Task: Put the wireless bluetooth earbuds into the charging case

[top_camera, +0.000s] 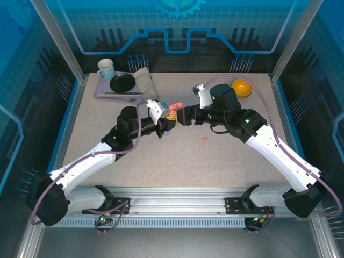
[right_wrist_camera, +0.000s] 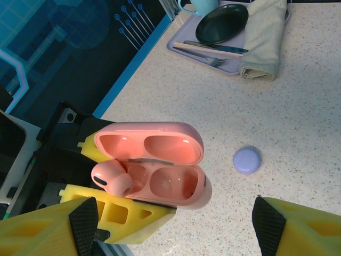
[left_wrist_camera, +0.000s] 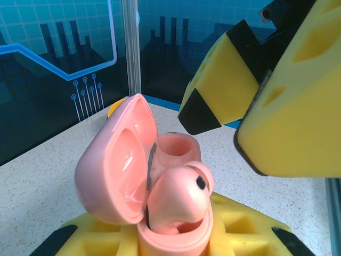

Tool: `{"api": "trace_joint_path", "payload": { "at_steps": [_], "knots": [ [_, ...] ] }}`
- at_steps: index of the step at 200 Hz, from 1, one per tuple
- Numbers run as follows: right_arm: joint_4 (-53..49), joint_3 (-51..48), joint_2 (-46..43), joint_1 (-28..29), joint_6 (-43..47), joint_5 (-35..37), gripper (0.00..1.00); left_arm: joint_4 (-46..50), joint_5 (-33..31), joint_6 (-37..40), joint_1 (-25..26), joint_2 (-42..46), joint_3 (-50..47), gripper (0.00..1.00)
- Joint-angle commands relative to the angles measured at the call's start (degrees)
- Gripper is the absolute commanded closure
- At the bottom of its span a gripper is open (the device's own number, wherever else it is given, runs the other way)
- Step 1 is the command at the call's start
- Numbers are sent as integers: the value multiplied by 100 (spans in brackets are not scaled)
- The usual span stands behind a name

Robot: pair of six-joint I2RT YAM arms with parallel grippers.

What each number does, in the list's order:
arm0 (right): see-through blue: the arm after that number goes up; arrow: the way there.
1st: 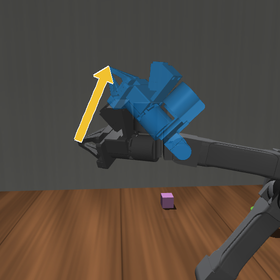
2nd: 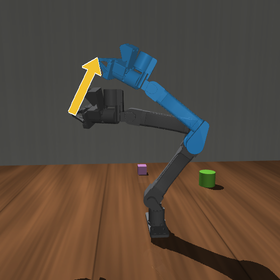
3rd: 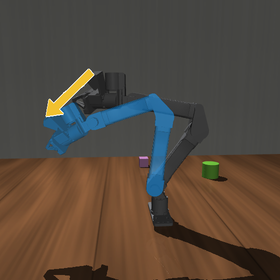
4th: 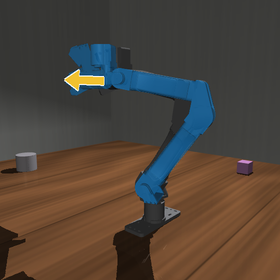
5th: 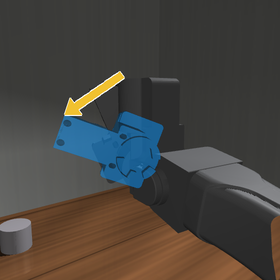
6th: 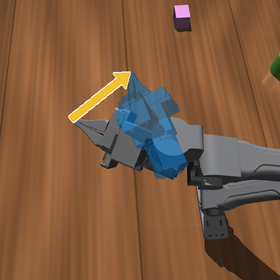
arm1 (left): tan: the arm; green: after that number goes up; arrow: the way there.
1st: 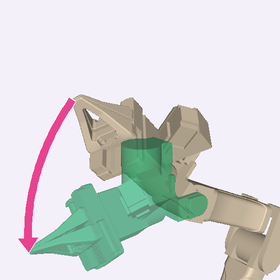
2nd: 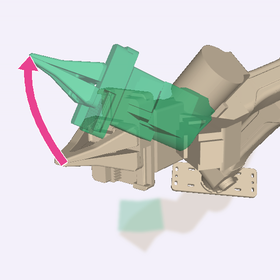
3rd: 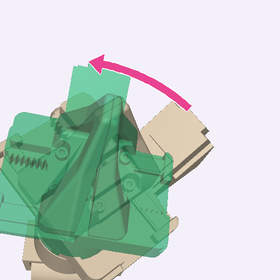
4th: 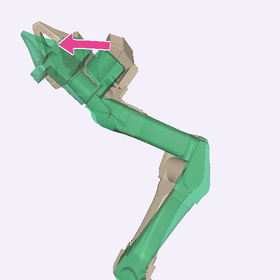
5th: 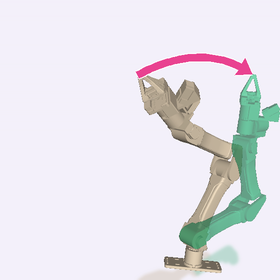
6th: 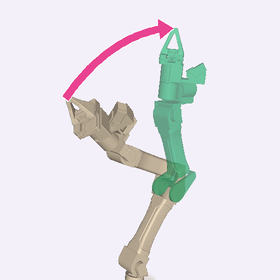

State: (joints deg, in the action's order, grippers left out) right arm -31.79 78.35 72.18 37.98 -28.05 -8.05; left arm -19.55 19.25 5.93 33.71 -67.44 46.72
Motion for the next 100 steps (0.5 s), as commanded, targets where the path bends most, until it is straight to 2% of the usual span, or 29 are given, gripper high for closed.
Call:
{"api": "trace_joint_path", "payload": {
  "at_steps": [1, 100],
  "knots": [
    [123, -34, 85, -72, -65, -163, 21, -128, 167, -52, 8, 20, 32, 100],
    [142, -160, -275, -264, -65, -508, 20, -70, 237, -54, 4, -51, 29, 100]
  ]
}}
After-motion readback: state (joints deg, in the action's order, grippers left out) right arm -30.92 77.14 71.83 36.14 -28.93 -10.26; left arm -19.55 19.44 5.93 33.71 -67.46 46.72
